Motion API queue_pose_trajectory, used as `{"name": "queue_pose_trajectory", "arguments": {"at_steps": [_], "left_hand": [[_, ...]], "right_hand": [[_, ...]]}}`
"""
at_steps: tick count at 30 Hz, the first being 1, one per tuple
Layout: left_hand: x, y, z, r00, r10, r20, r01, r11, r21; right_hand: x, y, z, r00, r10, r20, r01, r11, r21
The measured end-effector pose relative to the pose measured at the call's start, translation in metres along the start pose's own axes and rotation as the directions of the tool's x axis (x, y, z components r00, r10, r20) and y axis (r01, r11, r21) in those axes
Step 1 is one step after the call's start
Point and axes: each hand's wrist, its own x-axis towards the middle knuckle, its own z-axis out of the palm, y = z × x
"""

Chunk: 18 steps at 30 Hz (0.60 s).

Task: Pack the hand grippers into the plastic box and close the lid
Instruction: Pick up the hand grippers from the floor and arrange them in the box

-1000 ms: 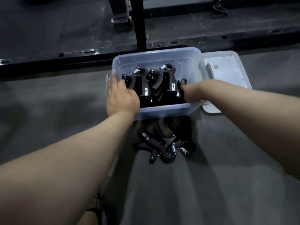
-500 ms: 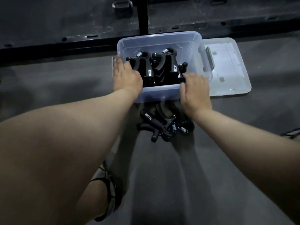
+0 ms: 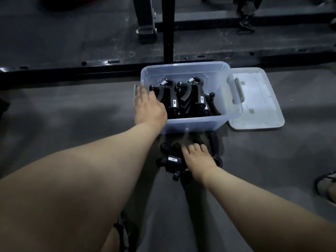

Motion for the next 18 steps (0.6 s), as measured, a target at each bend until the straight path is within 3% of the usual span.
{"name": "queue_pose_trajectory", "arguments": {"at_steps": [3,5,6,8,9,11,15,18], "left_hand": [[0.0,0.0,0.002,1.0,0.0,-0.011,0.0,1.0,0.014],[-0.001,0.0,0.002,1.0,-0.002,-0.018,0.003,1.0,0.014],[-0.001,0.0,0.002,1.0,-0.007,-0.019,0.007,1.0,0.009],[-0.001,0.0,0.001,1.0,-0.009,-0.017,0.009,1.0,0.003],[-0.002,0.0,0.001,1.0,-0.007,-0.017,0.007,1.0,0.0],[-0.002,0.0,0.0,1.0,-0.004,-0.017,0.004,1.0,-0.008],[-0.001,-0.001,0.0,1.0,0.006,-0.02,-0.006,1.0,-0.003],[-0.001,0.0,0.001,1.0,-0.005,-0.011,0.005,1.0,0.011]], "right_hand": [[-0.001,0.017,0.006,0.999,0.018,-0.042,-0.017,1.0,0.021],[-0.005,0.018,0.01,0.974,0.219,-0.055,-0.206,0.962,0.179],[-0.008,0.013,0.012,0.921,0.387,-0.044,-0.355,0.88,0.315],[-0.01,-0.007,0.008,0.701,0.704,0.116,-0.619,0.518,0.591],[-0.007,-0.018,0.006,0.596,0.773,0.218,-0.673,0.333,0.661],[-0.001,-0.035,0.006,0.525,0.787,0.323,-0.701,0.185,0.689],[0.011,-0.054,0.005,0.505,0.759,0.41,-0.616,-0.015,0.788],[0.014,-0.062,0.005,0.483,0.77,0.417,-0.667,0.014,0.745]]}}
